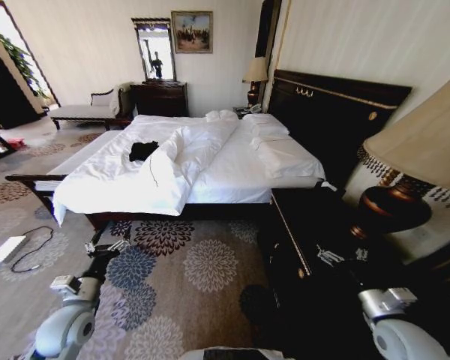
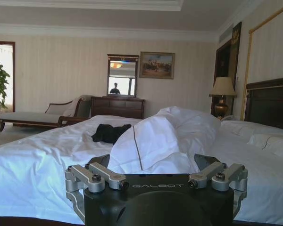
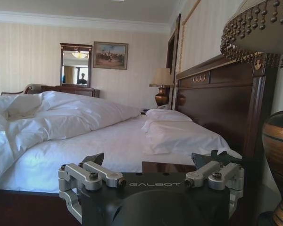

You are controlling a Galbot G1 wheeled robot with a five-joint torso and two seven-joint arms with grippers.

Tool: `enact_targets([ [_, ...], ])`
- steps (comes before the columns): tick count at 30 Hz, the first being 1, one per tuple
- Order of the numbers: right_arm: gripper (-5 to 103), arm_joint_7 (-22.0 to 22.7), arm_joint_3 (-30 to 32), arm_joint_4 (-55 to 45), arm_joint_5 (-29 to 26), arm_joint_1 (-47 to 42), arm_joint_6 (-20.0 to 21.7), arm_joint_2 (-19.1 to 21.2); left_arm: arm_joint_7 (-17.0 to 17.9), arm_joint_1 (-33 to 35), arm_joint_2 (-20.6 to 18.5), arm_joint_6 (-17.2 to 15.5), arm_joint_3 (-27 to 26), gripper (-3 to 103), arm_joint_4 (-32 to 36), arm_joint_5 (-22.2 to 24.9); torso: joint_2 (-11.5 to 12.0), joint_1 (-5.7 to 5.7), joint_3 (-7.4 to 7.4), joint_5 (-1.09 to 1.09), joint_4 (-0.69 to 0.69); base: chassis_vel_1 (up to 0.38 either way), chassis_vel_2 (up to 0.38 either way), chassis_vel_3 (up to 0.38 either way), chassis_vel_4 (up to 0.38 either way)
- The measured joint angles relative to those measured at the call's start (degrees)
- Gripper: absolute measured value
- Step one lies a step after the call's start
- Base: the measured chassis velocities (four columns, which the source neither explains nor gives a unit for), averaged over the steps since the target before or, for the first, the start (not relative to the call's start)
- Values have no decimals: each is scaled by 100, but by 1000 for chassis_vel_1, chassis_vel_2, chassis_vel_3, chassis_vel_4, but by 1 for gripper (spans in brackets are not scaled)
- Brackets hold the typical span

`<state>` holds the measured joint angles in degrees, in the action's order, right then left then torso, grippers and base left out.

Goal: Fold the clothes on the bed.

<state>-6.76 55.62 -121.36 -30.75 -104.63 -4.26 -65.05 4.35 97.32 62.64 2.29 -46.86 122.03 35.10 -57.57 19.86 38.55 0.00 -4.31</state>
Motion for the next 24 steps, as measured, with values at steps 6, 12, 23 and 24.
enact_targets([
  [6,100,-14,1,11,-4,18,-3,79,-6,106,40,32,-12,100,-12,-17,0,0,0,0,0,-8,12,6,-6],
  [12,100,-28,-25,45,0,36,-9,89,-10,118,66,43,-5,100,-7,-66,0,0,0,0,-1,-43,51,47,-48],
  [23,100,-84,-34,66,-6,58,-13,123,-8,51,115,30,111,100,37,-192,0,0,0,0,0,-37,39,43,-43],
  [24,100,-109,-37,86,1,58,-22,118,-4,34,129,23,115,100,37,-189,0,0,0,0,-1,-53,74,60,-48],
])
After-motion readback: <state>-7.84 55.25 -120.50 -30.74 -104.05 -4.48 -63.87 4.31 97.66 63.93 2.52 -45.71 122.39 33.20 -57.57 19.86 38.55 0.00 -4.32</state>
